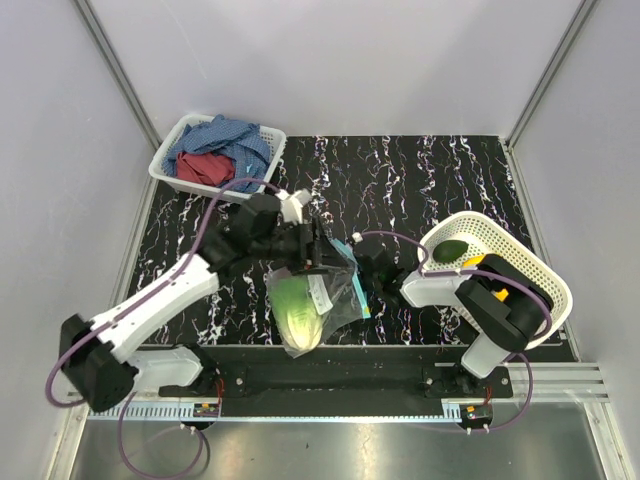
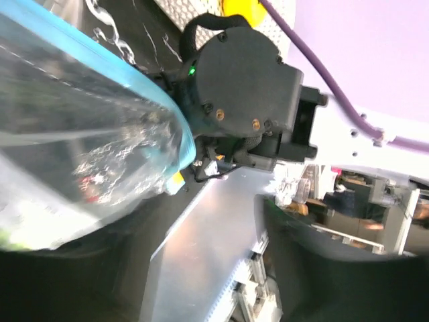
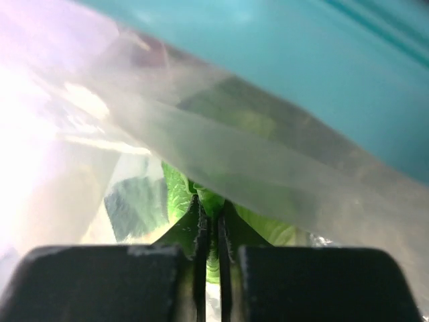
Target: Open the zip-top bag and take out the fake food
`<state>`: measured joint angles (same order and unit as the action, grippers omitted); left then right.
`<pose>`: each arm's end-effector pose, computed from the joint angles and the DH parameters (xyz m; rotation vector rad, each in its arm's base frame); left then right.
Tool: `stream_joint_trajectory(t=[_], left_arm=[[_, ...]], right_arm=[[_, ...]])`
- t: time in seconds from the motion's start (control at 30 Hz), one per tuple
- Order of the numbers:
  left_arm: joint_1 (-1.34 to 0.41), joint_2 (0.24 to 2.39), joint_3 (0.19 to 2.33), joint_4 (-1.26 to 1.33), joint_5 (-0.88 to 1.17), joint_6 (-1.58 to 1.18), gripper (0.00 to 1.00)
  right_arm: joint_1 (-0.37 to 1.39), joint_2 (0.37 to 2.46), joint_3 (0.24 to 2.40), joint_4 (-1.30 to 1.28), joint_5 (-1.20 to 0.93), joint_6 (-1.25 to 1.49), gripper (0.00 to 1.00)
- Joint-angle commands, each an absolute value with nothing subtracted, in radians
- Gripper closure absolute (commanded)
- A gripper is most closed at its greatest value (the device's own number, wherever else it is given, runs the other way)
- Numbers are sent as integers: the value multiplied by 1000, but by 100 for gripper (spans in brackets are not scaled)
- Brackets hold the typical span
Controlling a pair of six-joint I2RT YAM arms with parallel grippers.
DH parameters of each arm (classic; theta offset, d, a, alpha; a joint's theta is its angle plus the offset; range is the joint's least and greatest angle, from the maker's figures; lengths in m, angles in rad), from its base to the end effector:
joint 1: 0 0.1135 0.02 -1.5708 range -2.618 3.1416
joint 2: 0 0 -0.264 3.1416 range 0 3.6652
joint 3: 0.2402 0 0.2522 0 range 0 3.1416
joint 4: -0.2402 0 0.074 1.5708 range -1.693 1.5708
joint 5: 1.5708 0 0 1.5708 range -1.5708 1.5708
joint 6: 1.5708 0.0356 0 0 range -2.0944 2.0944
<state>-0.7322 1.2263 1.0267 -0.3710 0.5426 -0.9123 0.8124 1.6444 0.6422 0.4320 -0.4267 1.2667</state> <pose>0.1891 -0.1947 0.3158 0.1499 2.4631 -1.4386 0.2035 0.2362 0.1452 0.2821 2.5715 1.4928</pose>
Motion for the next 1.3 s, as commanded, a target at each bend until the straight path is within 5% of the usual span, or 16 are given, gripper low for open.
stream_joint_trajectory(t=[0.0,0.3,0.5,0.9,1.13,1.27], left_arm=[[-641,1088,1040,-485,541,-773,16],[-299,916,792,-502,623,-808,18],[-180,998,600,-194,744,-910,24],[-167,1065,571,-221,824,-828,42],[-172,1068,512,-144,888,-888,36],[-178,1109,494,-141,881,-885,52]], right_arm=[[798,1583,644,457,-489,1240,100],[669,1479,580,473,-693,1152,100],[661,1448,588,434,-781,1114,100],[618,1404,557,426,-827,1115,100],[618,1413,555,433,-821,1117,100],[618,1419,560,439,-816,1123,100]])
